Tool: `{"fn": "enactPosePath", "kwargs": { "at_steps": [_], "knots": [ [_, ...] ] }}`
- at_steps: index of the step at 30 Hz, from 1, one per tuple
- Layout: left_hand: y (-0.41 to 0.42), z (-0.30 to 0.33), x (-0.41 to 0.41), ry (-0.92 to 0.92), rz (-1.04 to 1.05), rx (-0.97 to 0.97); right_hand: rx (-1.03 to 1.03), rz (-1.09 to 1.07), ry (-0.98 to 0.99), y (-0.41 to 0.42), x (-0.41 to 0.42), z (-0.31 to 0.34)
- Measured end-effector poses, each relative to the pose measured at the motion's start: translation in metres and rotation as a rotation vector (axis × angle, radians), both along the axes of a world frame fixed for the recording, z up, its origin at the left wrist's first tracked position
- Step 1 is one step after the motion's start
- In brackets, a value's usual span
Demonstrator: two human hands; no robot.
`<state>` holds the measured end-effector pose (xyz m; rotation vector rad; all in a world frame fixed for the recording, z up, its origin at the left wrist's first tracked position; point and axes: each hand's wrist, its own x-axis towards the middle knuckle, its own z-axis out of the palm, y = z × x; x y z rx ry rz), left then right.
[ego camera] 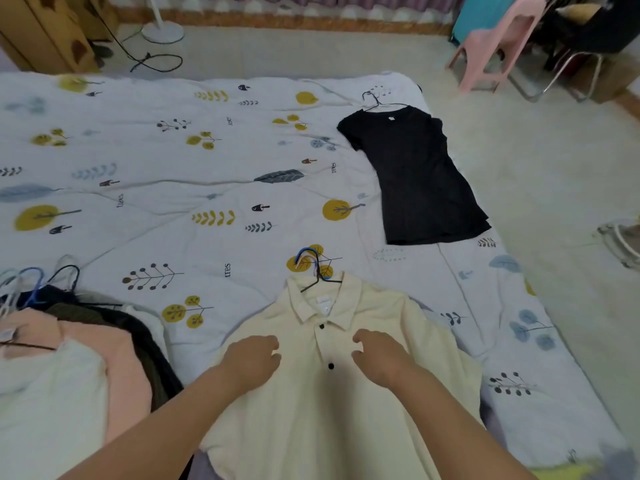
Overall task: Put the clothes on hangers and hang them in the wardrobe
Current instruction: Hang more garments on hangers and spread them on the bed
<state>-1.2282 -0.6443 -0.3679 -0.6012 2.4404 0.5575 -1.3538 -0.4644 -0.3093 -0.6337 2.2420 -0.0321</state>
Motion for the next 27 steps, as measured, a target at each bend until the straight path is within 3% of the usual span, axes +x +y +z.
{"fn": "enactPosePath", "kwargs": {
  "at_steps": [11, 18, 27],
  "knots": [
    [0.048, 0.115, 0.113, 0.114, 0.215, 0.057, -0.086, 0.180, 0.006, 0.033, 0.085, 0.089],
    [0.080, 0.134, 0.221, 0.085, 0.451, 0.151, -0.082, 0.349, -0.066, 0.048, 0.156, 0.100],
    [0.070, 0.154, 0.333, 0.046, 0.627, 0.038, -0.107, 0.518, -0.080, 0.009, 0.231, 0.109]
  ]
}}
